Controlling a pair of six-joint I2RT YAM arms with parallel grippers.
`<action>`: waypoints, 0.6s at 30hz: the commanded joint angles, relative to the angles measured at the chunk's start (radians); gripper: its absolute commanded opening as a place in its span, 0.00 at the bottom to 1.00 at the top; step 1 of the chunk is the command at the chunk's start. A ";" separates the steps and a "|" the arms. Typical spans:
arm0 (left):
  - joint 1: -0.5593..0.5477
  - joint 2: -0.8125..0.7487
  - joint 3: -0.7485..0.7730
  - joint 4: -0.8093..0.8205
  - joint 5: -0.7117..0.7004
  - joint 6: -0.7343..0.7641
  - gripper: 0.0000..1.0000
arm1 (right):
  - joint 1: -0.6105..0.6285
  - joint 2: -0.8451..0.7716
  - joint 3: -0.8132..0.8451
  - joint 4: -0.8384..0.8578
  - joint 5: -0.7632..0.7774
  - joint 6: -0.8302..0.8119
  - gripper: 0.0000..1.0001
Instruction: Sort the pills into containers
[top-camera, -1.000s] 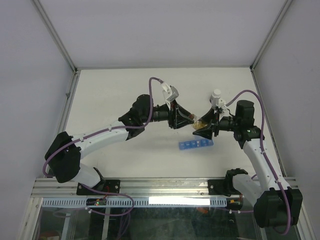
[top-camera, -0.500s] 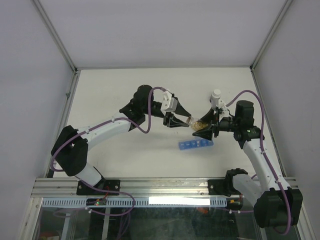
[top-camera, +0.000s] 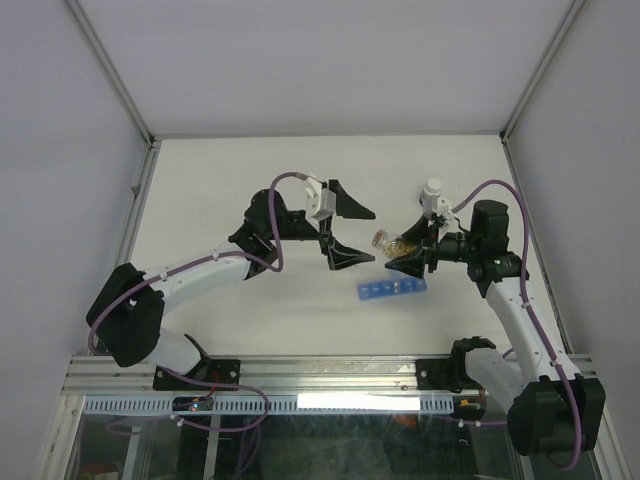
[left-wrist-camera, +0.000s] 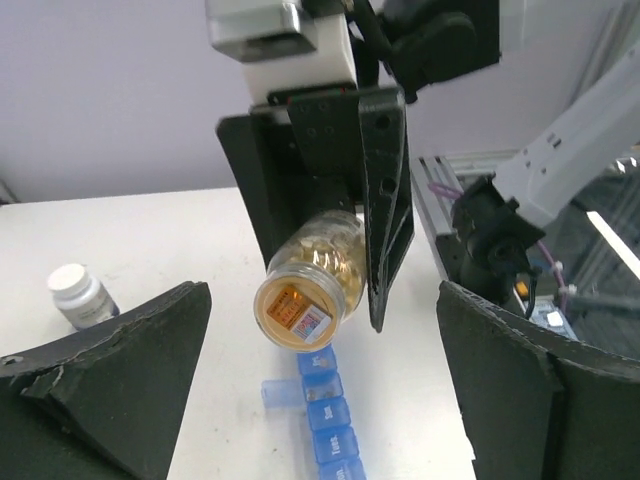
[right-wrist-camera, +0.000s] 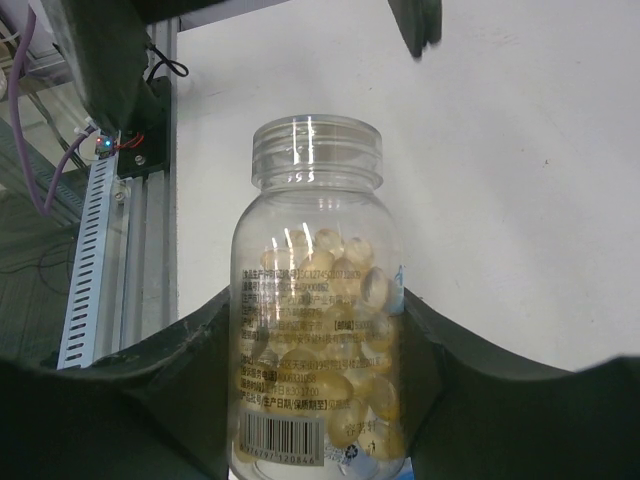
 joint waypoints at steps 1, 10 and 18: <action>0.000 -0.135 -0.071 0.195 -0.196 -0.240 0.99 | -0.006 -0.011 0.045 0.050 -0.004 -0.003 0.00; 0.068 -0.141 -0.195 0.282 -0.253 -0.809 0.93 | -0.007 -0.011 0.046 0.046 -0.005 -0.004 0.00; 0.004 -0.160 -0.121 -0.052 -0.394 -0.685 0.84 | -0.011 -0.010 0.045 0.045 -0.003 -0.004 0.00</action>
